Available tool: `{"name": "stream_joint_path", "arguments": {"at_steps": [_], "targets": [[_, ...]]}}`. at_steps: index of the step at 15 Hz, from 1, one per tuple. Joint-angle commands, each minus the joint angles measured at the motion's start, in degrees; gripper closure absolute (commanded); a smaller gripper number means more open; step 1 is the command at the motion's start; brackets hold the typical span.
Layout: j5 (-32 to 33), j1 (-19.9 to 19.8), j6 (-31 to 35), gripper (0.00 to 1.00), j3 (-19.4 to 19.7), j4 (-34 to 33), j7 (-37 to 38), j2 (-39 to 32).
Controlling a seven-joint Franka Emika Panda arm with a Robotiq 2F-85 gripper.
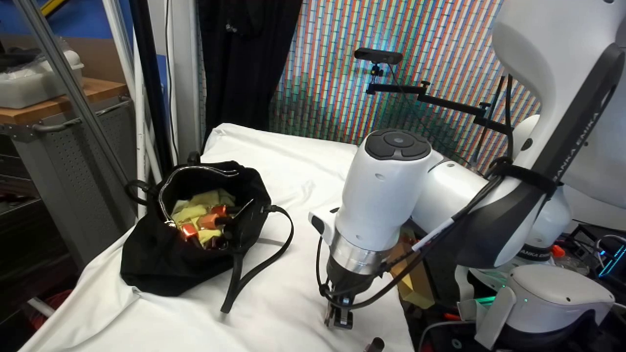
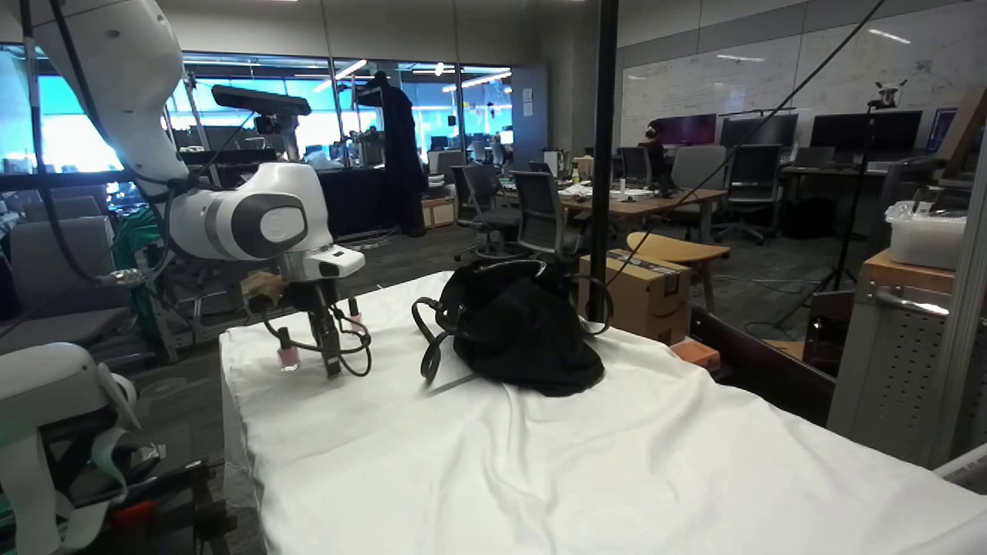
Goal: Place the nail polish bottles inside the black bag from right to left
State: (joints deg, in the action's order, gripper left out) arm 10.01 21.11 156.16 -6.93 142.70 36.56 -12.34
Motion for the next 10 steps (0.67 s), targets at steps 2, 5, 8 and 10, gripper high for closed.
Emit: {"name": "stream_joint_path", "arguments": {"at_steps": [2, 5, 8, 10], "targets": [[5.4, 1.5, -5.1, 0.85, 1.8, -1.8, 7.2, 3.3], [9.6, 0.6, -8.0, 0.85, 2.0, -4.3, 11.3, 4.4], [13.3, -1.2, -10.1, 0.85, 2.4, -8.4, 12.8, 4.6], [14.2, -2.9, -11.4, 0.85, 2.6, -11.9, 11.2, 4.0]]}}
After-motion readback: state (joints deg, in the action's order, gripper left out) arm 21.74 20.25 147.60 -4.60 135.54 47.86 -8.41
